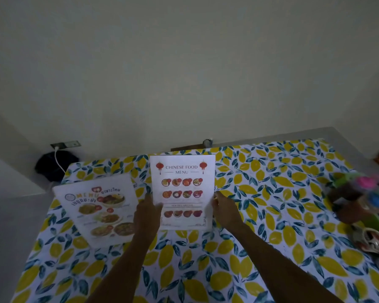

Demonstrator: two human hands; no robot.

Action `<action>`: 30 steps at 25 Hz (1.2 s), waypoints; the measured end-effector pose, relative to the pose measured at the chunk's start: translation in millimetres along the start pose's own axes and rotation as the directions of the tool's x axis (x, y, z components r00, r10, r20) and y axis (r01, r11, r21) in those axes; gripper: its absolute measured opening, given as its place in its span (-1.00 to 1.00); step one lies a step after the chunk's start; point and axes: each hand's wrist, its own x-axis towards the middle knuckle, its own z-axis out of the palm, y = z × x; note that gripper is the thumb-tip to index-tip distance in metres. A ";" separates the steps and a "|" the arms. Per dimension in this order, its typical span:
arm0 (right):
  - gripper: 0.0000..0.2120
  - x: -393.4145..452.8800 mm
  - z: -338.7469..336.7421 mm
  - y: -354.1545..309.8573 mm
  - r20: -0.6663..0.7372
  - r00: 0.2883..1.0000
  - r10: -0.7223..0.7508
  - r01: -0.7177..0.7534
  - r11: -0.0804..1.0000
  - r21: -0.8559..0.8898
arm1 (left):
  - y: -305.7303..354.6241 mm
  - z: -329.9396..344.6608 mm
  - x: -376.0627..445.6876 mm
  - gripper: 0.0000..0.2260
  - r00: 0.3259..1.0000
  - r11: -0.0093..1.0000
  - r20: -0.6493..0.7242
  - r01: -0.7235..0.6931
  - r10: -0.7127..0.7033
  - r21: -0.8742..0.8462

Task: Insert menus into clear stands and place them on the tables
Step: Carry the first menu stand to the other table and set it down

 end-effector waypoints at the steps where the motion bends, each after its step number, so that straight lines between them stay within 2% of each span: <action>1: -0.85 5.4 -1.5 0.9 -0.015 1.000 0.007 -0.007 1.000 0.015 | 2.1 0.0 6.2 -0.65 1.000 1.000 -0.010 -0.005 0.005 0.010; 4: -0.88 21.4 -11.3 6.2 -0.018 1.000 -0.023 0.023 0.999 0.031 | 15.3 -4.1 16.6 -0.78 0.998 0.998 -0.029 -0.054 0.053 -0.024; 9: -0.82 52.7 -29.9 26.8 0.049 0.999 -0.012 0.007 0.995 0.097 | 41.4 -3.5 37.7 -0.72 0.997 0.996 -0.001 -0.082 0.082 0.036; 13: -0.80 82.3 -49.6 37.0 0.042 0.996 -0.074 0.067 0.984 0.163 | 71.2 -5.9 51.4 -0.75 0.997 0.995 -0.030 -0.067 0.070 0.071; 16: -0.81 111.5 -100.0 53.8 0.002 0.986 -0.166 0.163 0.971 0.177 | 126.1 6.2 53.1 -0.76 0.996 0.998 -0.063 -0.053 0.056 0.040; 20: -0.85 157.4 -177.7 108.6 -0.052 0.976 -0.210 0.214 0.972 0.096 | 204.0 54.3 68.3 -0.75 0.999 0.994 -0.029 -0.035 0.032 -0.101; 26: -0.88 211.1 -292.4 230.5 -0.187 0.969 -0.160 0.166 0.986 0.016 | 347.0 153.0 74.9 -0.65 0.975 0.939 0.019 -0.209 0.222 -0.272; 30: -0.88 243.4 -349.0 296.5 -0.245 0.962 -0.117 0.108 0.993 -0.050 | 421.9 208.1 83.9 -0.70 0.952 0.922 0.041 -0.282 0.303 -0.263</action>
